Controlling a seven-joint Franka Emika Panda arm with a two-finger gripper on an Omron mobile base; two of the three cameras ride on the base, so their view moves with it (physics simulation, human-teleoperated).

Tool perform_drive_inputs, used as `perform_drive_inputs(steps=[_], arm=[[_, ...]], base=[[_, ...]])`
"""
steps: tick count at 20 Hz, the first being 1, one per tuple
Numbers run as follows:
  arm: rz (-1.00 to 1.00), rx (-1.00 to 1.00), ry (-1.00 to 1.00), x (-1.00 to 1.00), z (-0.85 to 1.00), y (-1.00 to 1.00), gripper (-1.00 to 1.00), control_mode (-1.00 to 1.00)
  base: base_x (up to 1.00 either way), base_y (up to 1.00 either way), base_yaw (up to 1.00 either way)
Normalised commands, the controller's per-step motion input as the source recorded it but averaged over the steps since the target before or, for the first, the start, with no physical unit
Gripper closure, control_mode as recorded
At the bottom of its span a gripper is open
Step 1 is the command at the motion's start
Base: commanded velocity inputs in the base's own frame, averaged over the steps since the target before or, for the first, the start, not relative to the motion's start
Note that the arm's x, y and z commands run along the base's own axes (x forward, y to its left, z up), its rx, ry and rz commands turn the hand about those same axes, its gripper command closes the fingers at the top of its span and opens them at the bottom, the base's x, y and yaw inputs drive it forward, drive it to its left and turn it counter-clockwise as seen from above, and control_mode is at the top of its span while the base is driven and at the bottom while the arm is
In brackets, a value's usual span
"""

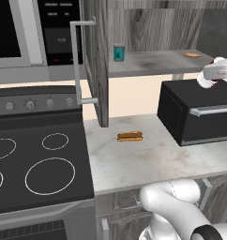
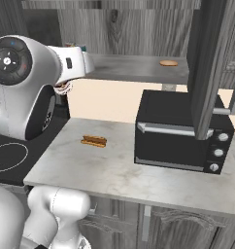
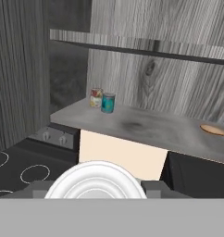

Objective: Pick the cans from the counter and place them in their designated side in the cabinet.

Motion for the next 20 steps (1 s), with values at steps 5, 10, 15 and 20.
perform_drive_inputs(steps=[5, 10, 15, 20], arm=[[0.01, 0.03, 0.00, 0.10, 0.01, 0.02, 1.00, -1.00], [0.01, 0.03, 0.00, 0.08, 0.01, 0.00, 1.00, -1.00], [0.02, 0.01, 0.00, 0.08, 0.00, 0.00, 1.00, -1.00], [0.02, 0.00, 0.00, 0.11, 0.00, 0.01, 1.00, -1.00]], base=[[0.00, 0.00, 0.00], [0.00, 0.00, 0.00], [0.00, 0.00, 0.00], [0.00, 0.00, 0.00]])
